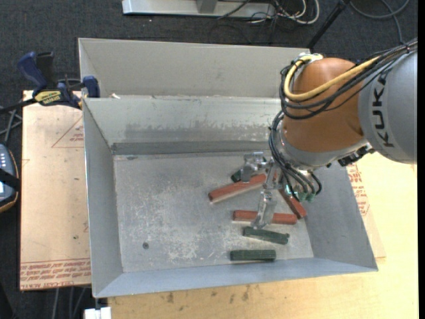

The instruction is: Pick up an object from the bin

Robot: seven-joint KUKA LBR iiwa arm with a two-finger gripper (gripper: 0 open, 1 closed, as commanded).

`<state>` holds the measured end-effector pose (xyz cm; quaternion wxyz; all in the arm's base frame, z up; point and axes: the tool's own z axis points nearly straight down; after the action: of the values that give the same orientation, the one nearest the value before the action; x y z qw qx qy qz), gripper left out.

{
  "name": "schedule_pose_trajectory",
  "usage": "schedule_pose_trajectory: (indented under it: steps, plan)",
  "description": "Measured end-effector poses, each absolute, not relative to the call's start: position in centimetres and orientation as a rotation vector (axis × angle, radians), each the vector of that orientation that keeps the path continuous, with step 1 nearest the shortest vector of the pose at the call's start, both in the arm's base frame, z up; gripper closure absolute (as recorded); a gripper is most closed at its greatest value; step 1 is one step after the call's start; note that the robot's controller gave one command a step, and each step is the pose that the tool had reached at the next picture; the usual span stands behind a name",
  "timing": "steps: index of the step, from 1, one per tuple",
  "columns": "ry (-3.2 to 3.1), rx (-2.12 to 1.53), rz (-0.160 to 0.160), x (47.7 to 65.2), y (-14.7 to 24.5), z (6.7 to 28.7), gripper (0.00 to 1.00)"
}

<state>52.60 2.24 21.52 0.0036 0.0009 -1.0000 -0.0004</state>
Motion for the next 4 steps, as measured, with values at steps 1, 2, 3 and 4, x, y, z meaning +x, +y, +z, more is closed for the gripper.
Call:
schedule_pose_trajectory:
  steps: [1, 2, 3, 4]
  plan:
    - [-3.142, 0.002, -0.002, 52.8, 2.2, 21.9, 0.0]
    - [-3.151, 0.059, -0.001, 53.1, 2.0, 17.9, 0.0]
    - [-3.145, 0.079, -0.002, 51.0, 1.5, 11.7, 0.0]
    - [-3.141, -0.066, -0.006, 52.7, -0.4, 7.7, 1.0]
